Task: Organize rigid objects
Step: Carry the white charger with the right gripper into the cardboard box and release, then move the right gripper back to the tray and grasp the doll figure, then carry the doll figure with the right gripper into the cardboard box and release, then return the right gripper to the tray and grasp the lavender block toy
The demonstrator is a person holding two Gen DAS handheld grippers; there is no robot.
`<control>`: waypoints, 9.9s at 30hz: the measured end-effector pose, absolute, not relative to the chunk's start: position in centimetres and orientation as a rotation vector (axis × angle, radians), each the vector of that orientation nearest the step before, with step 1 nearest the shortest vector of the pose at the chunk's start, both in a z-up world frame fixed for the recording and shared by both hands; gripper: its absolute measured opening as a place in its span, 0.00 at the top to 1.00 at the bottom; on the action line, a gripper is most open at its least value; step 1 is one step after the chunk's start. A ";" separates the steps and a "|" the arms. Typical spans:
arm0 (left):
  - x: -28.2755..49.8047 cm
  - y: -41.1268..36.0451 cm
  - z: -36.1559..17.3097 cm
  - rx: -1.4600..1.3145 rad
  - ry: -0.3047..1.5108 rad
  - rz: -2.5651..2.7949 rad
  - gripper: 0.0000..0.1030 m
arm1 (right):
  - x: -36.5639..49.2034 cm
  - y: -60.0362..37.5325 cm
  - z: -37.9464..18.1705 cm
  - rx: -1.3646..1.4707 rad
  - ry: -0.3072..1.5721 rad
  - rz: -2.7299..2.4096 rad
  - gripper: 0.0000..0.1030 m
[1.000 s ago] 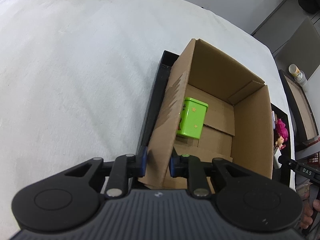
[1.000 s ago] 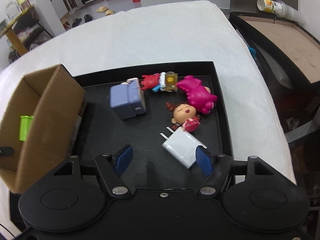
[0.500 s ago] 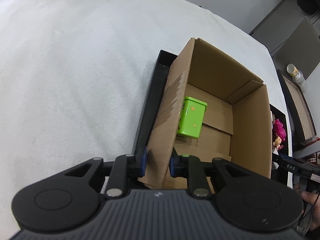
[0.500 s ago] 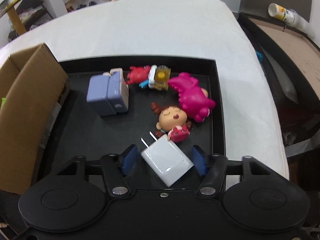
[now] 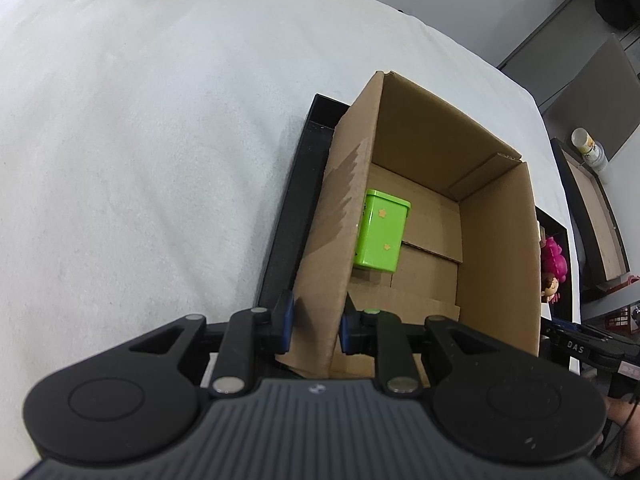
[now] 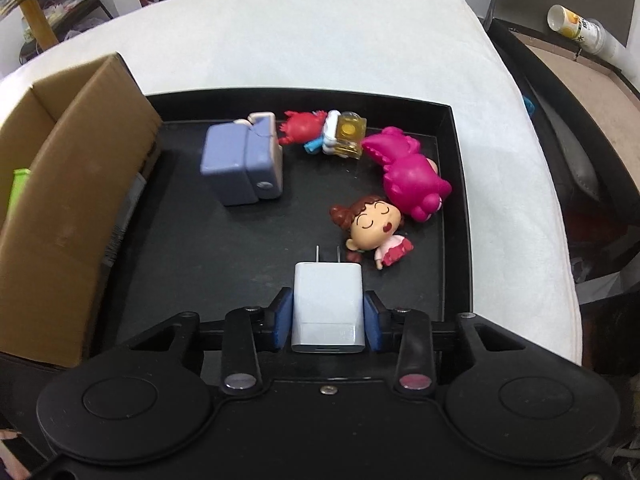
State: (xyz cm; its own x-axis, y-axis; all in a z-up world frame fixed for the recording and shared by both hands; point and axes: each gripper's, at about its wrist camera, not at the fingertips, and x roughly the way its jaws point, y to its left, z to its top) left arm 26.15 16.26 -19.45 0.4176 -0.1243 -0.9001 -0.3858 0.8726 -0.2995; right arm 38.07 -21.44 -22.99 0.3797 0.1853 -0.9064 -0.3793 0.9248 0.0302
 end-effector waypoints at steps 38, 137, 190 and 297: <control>25.5 16.6 -19.5 -0.506 1.118 0.144 0.80 | 34.5 -12.1 -11.5 -0.165 0.945 0.511 0.64; 25.7 17.3 -19.9 -0.536 1.128 0.147 0.80 | 36.8 -20.2 -16.2 -0.090 1.015 0.458 0.11; 25.2 16.6 -20.1 -0.522 1.110 0.124 0.80 | 39.3 -20.8 -19.1 -0.292 1.064 0.500 0.66; 25.7 17.7 -20.5 -0.563 1.121 0.097 0.77 | 36.5 -12.2 -12.6 -0.272 0.915 0.602 0.39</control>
